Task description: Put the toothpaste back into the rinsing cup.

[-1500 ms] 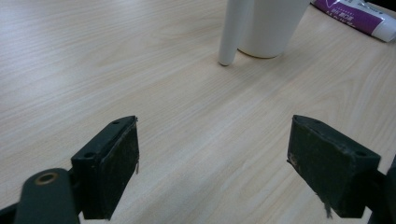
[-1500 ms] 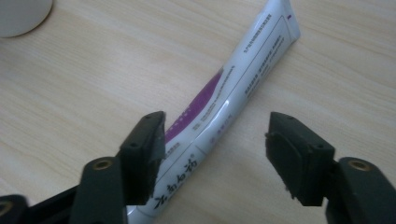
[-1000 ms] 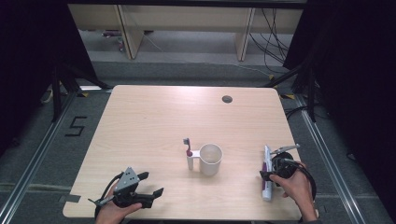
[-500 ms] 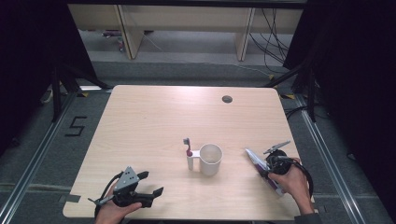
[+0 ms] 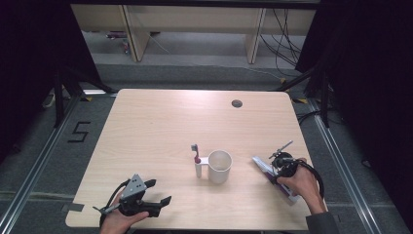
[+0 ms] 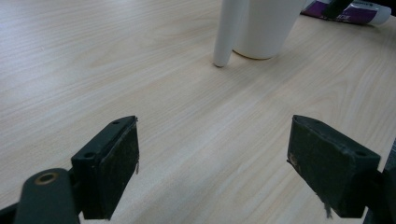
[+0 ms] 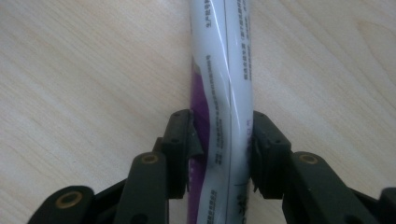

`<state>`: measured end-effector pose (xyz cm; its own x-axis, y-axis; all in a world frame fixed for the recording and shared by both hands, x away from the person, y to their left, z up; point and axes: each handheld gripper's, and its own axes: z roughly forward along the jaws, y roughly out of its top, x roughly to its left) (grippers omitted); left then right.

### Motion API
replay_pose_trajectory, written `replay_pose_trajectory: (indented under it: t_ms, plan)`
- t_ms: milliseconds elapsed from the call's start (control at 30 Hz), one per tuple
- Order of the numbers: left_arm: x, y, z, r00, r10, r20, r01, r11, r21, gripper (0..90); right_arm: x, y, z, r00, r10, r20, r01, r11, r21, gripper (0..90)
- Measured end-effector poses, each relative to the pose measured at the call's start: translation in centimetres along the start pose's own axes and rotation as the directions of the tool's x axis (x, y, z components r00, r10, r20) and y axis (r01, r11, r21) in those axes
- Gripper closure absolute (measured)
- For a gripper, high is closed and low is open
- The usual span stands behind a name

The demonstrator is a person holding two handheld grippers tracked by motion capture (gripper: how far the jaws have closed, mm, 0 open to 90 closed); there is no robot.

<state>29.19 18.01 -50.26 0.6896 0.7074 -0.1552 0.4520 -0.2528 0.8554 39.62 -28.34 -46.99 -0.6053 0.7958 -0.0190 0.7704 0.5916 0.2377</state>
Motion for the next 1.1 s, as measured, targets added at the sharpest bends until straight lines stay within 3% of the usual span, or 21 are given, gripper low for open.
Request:
replay_pose_trajectory:
  t_ms: [67,133,300,400,467,533,733,833,1000,1100]
  plan:
    - [0.0,0.0,0.0,1.0000,0.003,0.003,-0.003,1.0000,-0.002,16.0,0.2,0.2,-0.1,1.0000,-0.009,-0.001,0.009,1.000,0.014,67.3]
    - [0.0,0.1,0.0,0.9999,0.010,0.001,-0.010,0.9999,0.006,16.0,0.4,0.3,-0.2,0.9996,0.001,-0.028,0.000,1.000,0.022,76.1]
    - [0.0,0.0,0.1,0.9999,0.010,0.008,-0.010,0.9999,0.005,16.0,0.9,0.7,0.1,0.9996,-0.018,-0.022,0.018,0.999,0.035,76.1]
    - [0.0,0.0,0.2,0.9999,0.008,0.013,-0.008,0.9999,0.007,16.0,1.1,1.0,0.3,0.9999,-0.005,-0.016,0.006,0.998,0.068,75.9]
    - [0.0,0.0,0.2,0.9999,0.007,0.011,-0.007,1.0000,0.003,16.1,1.1,1.1,0.5,0.9992,-0.039,-0.009,0.039,0.997,0.064,75.9]
    - [0.0,0.1,0.2,0.9999,0.008,0.007,-0.008,0.9999,0.011,16.1,1.2,1.2,0.5,0.9997,-0.025,-0.010,0.025,0.997,0.073,75.9]
    - [0.1,0.1,0.2,0.9999,0.014,0.005,-0.014,0.9997,0.018,16.0,1.2,1.1,0.5,0.9985,-0.055,-0.008,0.055,0.996,0.067,76.7]
    - [0.1,0.1,0.2,0.9999,0.011,0.011,-0.011,0.9999,0.010,16.1,1.2,0.8,0.4,0.9981,-0.060,-0.017,0.061,0.997,0.048,77.0]
    - [0.1,0.1,0.1,1.0000,0.006,0.002,-0.006,1.0000,0.004,16.1,0.8,0.2,-0.4,0.9979,-0.053,-0.036,0.052,0.998,-0.031,77.4]
    - [0.2,0.1,0.1,0.9999,0.011,0.000,-0.011,0.9999,0.011,16.1,0.6,-0.3,-1.5,0.9982,0.012,-0.059,-0.018,0.994,-0.110,77.4]
